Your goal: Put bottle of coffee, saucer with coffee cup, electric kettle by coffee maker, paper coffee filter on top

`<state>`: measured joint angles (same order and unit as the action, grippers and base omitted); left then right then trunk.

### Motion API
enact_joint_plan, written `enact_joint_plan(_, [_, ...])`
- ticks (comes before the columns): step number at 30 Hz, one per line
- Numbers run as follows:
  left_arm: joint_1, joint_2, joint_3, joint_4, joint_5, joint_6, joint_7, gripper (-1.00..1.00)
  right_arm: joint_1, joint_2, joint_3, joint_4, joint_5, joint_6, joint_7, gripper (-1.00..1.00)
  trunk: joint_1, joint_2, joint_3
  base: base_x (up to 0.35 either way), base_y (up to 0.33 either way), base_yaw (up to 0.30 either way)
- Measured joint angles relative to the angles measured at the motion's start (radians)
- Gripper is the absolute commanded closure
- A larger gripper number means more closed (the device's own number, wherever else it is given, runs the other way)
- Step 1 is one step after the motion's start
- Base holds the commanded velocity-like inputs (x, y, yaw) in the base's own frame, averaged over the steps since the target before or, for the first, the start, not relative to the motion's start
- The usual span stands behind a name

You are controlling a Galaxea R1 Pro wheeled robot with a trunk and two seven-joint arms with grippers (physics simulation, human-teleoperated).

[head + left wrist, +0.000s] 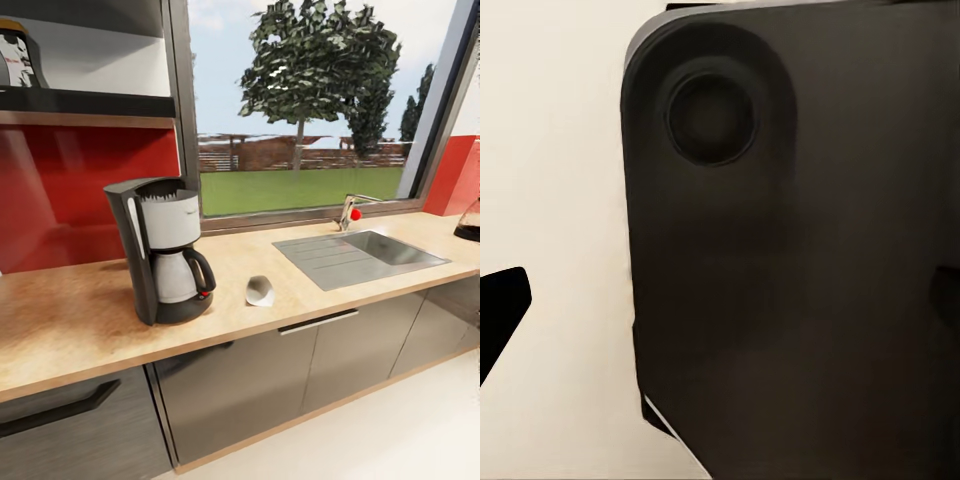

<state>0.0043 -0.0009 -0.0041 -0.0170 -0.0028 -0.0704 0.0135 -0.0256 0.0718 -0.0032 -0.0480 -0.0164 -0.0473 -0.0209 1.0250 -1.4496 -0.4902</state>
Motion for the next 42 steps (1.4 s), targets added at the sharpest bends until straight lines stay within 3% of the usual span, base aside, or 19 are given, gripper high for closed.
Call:
enact_joint_plan(9, [0.0,0.005,0.001,0.001,0.001,0.0,0.0,-1.0,0.0,0.0,0.002,0.0,0.001,0.0,0.001,-1.0,0.0,0.0,0.0,-0.093,-0.269,0.0])
enact_joint_plan(19, [0.0,0.007,0.001,0.0,0.001,0.0,0.0,-1.0,0.0,0.0,0.004,-0.001,0.003,0.0,-0.003,-1.0,0.0,0.0,-0.003,-0.141,-0.018,0.155])
enact_joint_plan(23, [0.0,0.009,0.001,0.0,0.0,0.0,0.0,-1.0,0.0,-0.003,0.004,-0.065,0.004,0.001,0.0,-1.0,0.0,0.0,-0.004,-0.004,0.0,0.051])
enact_joint_plan(28, [0.0,0.01,0.001,0.0,0.0,-0.002,0.0,-1.0,-0.001,-0.01,0.005,-0.34,0.006,0.002,0.001,-1.0,0.0,0.0,-0.004,0.0,0.0,0.006])
enact_joint_plan(29, [0.0,0.011,0.001,-0.001,0.0,-0.002,-0.001,-1.0,-0.001,-0.01,0.004,-0.448,0.005,-0.004,-0.001,-1.0,0.0,0.0,-0.004,0.0,0.0,0.0])
enact_joint_plan(33, [0.0,0.008,0.001,-0.001,-0.001,-0.002,-0.001,-1.0,-0.001,-0.005,0.005,-0.628,0.003,-0.06,-0.002,-1.0,0.0,0.0,-0.004,0.0,0.0,0.0])
enact_joint_plan(35, [0.0,0.008,-0.001,0.0,-0.002,-0.002,-0.001,-1.0,-0.001,0.001,0.006,-0.846,0.003,-0.097,-0.003,-1.0,0.0,0.0,-0.004,0.0,0.0,0.0])
enact_joint_plan(42, [0.0,0.012,0.001,0.0,-0.003,-0.002,-0.001,-1.0,-0.001,0.003,0.006,-1.135,0.001,-0.103,-0.004,-1.0,0.0,0.0,-0.004,0.0,0.0,0.0])
